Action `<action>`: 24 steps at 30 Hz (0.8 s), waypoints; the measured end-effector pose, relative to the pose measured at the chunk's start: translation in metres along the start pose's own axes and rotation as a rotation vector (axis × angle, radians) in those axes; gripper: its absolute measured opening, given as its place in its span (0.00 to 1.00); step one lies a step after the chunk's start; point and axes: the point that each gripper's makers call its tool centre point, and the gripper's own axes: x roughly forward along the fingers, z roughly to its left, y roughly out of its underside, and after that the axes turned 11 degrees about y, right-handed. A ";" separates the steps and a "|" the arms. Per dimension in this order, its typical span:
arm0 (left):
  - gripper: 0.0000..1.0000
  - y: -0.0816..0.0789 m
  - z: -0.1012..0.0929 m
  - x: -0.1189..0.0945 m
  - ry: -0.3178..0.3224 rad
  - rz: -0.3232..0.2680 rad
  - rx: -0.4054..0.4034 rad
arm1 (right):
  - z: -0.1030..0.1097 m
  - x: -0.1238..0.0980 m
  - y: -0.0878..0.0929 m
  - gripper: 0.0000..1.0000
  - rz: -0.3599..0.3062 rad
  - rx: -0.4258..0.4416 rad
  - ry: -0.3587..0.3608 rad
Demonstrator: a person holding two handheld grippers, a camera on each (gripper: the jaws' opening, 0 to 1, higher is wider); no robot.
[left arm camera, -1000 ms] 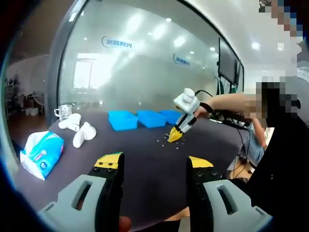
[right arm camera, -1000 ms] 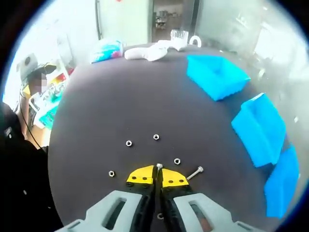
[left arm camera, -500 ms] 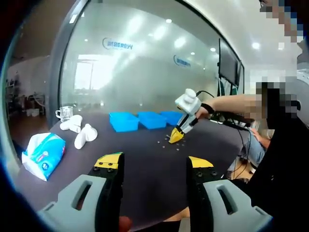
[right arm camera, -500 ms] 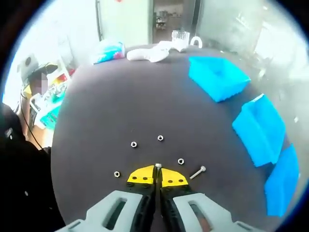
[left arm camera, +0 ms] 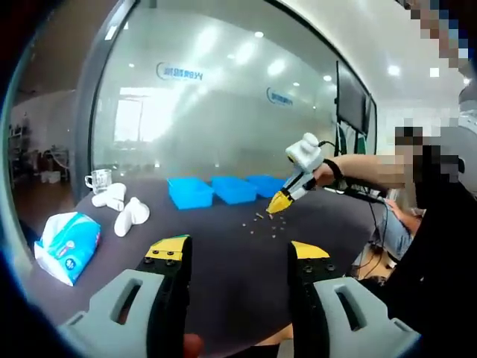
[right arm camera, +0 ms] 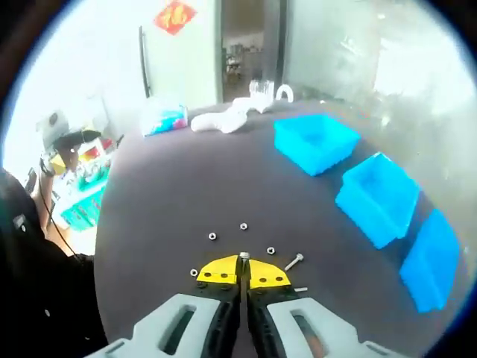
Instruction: Sort the screws, nuts, and washers into the corresponding bins
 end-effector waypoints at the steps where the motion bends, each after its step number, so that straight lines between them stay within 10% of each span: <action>1: 0.51 -0.001 0.000 0.000 -0.001 -0.001 0.001 | -0.003 -0.006 -0.003 0.00 -0.028 0.020 0.005; 9: 0.51 -0.008 -0.002 0.004 0.002 -0.025 0.000 | -0.015 -0.059 -0.018 0.00 -0.274 0.168 0.091; 24: 0.51 -0.022 -0.010 0.016 0.019 -0.037 0.016 | -0.023 -0.127 0.013 0.00 -0.496 0.246 0.314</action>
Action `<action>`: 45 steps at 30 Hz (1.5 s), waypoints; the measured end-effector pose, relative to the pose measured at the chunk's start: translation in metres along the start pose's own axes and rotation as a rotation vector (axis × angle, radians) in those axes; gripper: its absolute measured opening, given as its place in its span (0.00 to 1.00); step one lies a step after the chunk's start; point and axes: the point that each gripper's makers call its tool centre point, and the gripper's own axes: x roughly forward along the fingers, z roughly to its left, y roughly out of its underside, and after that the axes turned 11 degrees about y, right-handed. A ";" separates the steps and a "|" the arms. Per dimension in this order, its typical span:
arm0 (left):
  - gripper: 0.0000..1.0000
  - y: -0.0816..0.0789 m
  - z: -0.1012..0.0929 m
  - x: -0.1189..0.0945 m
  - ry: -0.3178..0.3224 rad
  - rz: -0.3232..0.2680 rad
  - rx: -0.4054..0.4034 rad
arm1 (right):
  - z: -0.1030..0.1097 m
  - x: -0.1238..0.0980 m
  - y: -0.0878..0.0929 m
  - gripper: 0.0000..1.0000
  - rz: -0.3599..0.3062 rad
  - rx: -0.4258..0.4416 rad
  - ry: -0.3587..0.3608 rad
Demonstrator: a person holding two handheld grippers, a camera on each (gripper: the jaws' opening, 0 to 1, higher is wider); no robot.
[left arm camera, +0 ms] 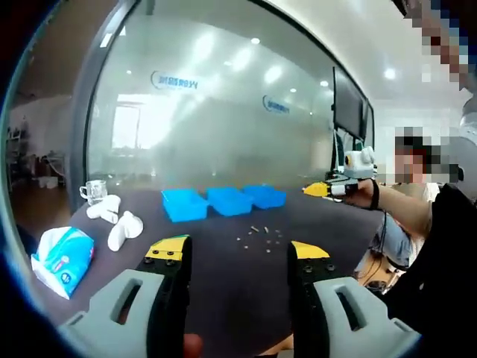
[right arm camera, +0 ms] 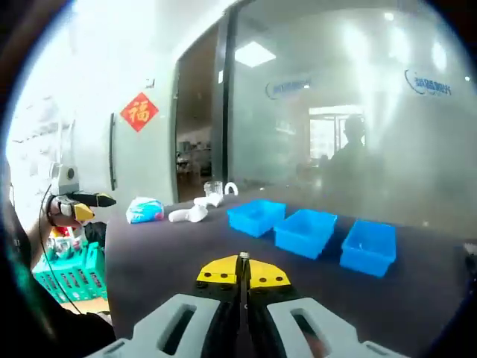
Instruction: Sort the screws, nuts, and washers into the corresponding bins
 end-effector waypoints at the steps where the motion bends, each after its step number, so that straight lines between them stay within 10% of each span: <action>1: 0.51 0.000 -0.001 0.001 0.002 0.002 0.003 | -0.001 -0.005 0.001 0.00 -0.008 0.004 0.002; 22: 0.51 0.000 -0.009 0.009 0.031 0.009 0.012 | -0.038 -0.073 -0.010 0.00 -0.192 0.062 0.143; 45: 0.51 0.005 -0.006 0.005 0.012 0.007 0.015 | -0.125 0.014 -0.036 0.00 -0.201 -0.008 0.317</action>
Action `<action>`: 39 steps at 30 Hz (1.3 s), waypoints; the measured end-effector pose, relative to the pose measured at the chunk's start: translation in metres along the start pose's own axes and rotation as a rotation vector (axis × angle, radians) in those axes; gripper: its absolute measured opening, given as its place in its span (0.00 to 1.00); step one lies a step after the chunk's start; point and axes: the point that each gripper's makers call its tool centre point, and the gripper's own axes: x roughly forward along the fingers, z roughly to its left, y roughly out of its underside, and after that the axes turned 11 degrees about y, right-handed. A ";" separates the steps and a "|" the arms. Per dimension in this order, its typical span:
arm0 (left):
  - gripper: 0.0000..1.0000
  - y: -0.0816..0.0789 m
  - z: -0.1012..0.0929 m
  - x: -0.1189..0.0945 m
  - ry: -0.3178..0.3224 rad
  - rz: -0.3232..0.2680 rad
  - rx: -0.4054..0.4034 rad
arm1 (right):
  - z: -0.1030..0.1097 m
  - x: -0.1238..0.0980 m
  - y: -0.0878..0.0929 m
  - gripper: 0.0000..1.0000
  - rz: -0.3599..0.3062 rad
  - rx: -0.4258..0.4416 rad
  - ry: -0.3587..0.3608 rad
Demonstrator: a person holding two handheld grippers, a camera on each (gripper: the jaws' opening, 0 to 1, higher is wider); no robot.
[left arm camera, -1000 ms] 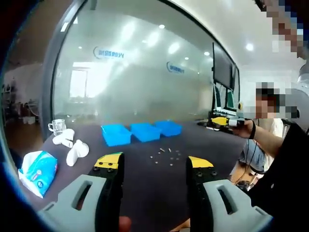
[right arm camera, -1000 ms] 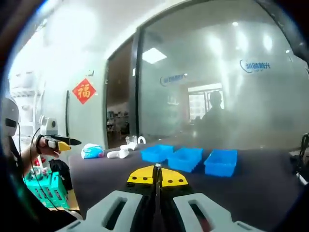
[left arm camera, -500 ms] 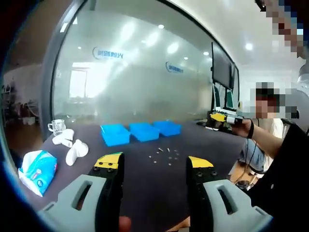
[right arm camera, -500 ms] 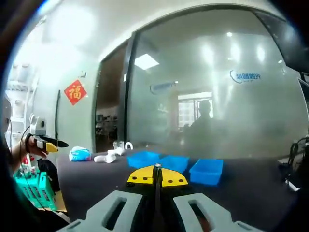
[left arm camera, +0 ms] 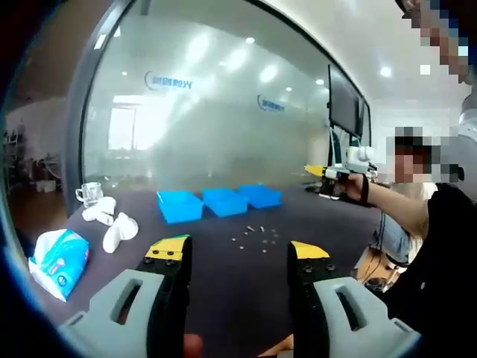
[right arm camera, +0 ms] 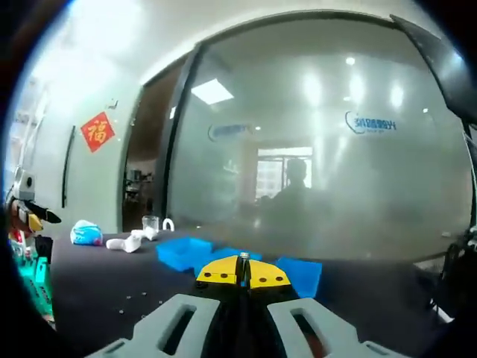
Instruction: Sort the screws, nuts, and washers into the corresponding bins
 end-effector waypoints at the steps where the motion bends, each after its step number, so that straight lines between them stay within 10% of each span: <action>1: 0.51 0.001 0.001 0.000 0.001 -0.002 -0.003 | -0.003 0.009 0.002 0.00 0.005 -0.012 0.012; 24: 0.51 0.012 0.015 -0.007 -0.042 0.005 -0.042 | -0.026 0.137 0.025 0.00 0.137 0.000 0.098; 39: 0.51 0.008 0.011 -0.007 -0.042 -0.005 -0.037 | -0.043 0.150 0.033 0.00 0.166 0.017 0.150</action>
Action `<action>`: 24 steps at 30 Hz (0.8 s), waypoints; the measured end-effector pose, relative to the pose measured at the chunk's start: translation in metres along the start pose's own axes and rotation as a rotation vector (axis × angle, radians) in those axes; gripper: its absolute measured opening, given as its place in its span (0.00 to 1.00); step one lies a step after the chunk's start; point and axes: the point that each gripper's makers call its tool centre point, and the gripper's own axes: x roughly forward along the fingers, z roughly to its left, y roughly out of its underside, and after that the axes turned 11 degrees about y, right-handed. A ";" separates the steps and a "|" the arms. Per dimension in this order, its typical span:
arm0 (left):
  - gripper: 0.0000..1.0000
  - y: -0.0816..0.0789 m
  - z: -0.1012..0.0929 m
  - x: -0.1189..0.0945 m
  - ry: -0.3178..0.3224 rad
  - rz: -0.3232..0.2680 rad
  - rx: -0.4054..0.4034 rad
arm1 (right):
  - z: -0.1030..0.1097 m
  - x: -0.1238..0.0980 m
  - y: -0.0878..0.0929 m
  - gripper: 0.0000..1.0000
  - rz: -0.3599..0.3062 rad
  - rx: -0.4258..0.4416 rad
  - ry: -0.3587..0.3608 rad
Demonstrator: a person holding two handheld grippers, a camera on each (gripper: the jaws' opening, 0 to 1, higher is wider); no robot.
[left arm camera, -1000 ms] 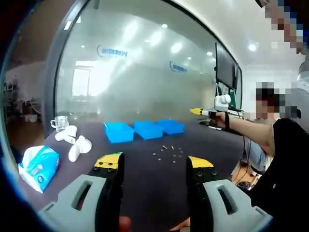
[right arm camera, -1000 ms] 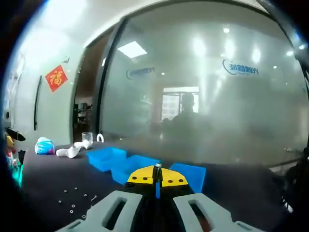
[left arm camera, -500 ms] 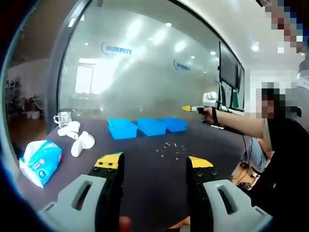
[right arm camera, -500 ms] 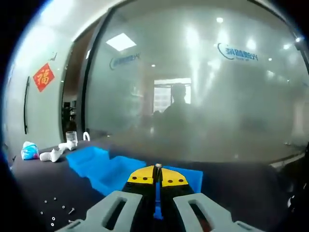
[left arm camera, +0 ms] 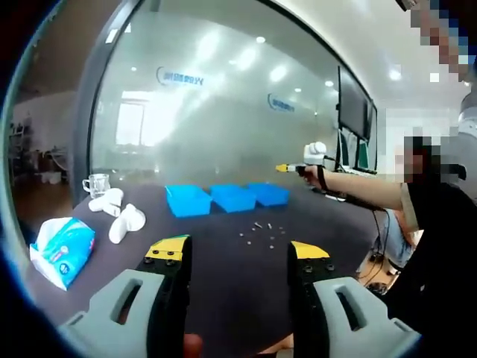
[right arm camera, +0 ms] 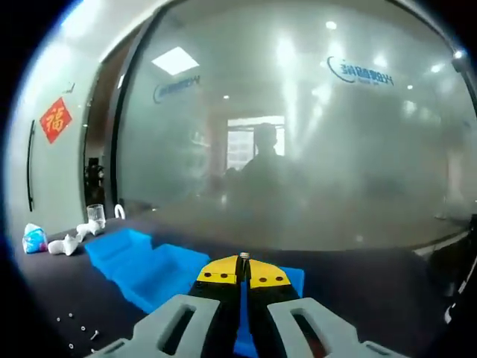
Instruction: Sort the screws, nuts, and washers into the corresponding bins
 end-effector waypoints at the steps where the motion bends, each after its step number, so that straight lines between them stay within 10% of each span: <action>1: 0.51 -0.001 -0.001 0.000 0.001 -0.002 0.000 | 0.000 0.000 -0.001 0.00 -0.003 0.003 0.000; 24: 0.51 0.002 -0.007 -0.006 0.004 -0.001 -0.003 | 0.002 -0.024 0.001 0.25 -0.069 -0.043 -0.028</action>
